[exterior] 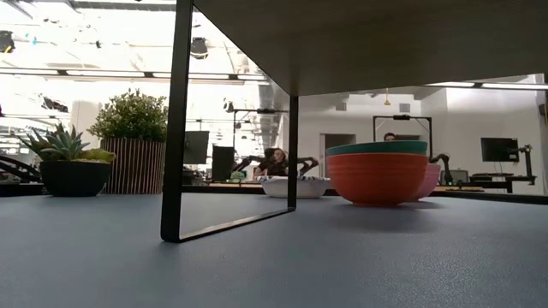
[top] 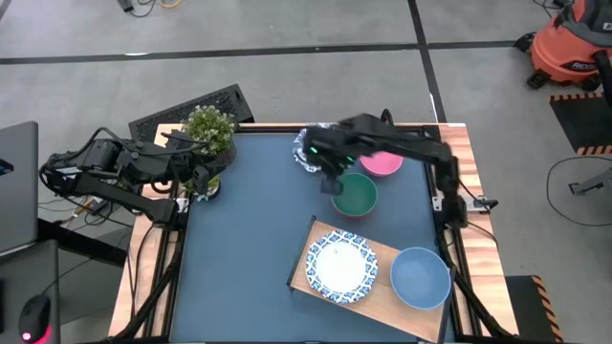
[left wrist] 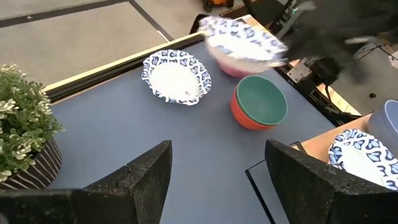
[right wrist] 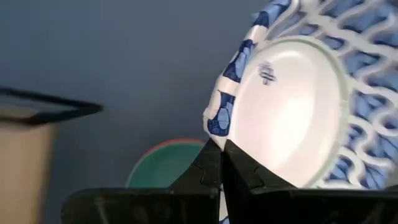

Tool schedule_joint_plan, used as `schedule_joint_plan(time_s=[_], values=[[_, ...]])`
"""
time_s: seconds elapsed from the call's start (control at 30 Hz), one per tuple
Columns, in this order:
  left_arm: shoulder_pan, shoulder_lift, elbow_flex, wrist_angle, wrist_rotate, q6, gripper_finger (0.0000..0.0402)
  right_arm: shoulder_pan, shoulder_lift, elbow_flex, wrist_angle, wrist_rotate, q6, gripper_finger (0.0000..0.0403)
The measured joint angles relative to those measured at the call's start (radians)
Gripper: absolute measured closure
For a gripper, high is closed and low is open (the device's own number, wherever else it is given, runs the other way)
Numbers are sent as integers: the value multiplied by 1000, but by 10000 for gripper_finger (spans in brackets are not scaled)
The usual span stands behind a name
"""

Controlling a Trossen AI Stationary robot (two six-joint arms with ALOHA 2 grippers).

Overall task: Place and stack bowls onto a shelf
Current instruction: Stack the white bowl on top of the white bowl on the shelf

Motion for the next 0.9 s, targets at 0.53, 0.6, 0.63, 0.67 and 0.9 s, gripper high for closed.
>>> schedule_joint_plan(time_s=[0.53, 0.6, 0.63, 0.67, 0.9], values=[[0, 0, 0, 3, -3, -31, 159, 733, -253, 0, -1, 49, -3, 381], [0, 0, 0, 2, -3, -35, 159, 790, -218, 0, -1, 84, -2, 381], [0, 0, 0, 2, -3, -40, 159, 812, -198, 0, -1, 99, -2, 381], [0, 0, 0, 1, -2, -48, 159, 829, -174, 0, -1, 116, -2, 381], [0, 0, 0, 1, -3, -73, 159, 875, -57, -1, -2, 171, 19, 381]])
